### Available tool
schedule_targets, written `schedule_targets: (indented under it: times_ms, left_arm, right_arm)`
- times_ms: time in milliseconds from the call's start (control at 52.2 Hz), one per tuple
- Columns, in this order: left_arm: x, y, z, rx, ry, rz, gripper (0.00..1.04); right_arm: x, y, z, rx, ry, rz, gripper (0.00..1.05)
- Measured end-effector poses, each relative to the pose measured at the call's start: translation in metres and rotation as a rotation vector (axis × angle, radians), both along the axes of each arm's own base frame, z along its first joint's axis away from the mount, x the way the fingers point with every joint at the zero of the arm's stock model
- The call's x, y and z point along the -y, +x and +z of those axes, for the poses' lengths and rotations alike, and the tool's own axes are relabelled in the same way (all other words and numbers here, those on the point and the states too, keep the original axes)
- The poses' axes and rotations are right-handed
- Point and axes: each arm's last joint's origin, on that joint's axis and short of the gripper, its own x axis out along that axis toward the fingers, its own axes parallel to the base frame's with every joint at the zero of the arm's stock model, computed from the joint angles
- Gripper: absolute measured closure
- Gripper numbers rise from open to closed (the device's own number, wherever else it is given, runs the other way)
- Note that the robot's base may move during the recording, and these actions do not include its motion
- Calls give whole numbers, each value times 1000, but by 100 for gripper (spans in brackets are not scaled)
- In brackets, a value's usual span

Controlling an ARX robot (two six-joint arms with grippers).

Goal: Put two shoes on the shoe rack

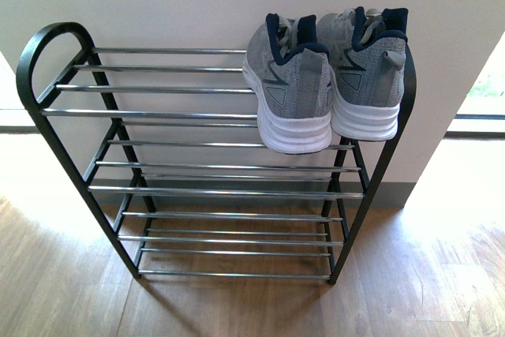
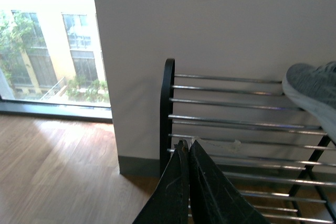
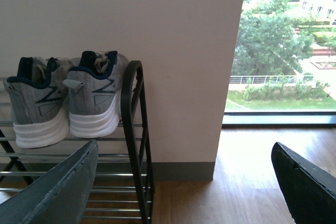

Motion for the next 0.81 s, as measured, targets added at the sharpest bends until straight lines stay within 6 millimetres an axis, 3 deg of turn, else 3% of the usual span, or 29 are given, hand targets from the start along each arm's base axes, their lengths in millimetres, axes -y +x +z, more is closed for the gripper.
schedule_targets:
  times_ms: [172,594,805]
  left_arm:
    - [0,0,0,0,0,0,100]
    - [0,0,0,0,0,0,9]
    - [0,0,0,1,2,0,9]
  right_arm:
    - [0,0,0,0,0,-1,9]
    - [0,0,0,0,0,0,9]
    - [0,0,0,0,0,-1,9]
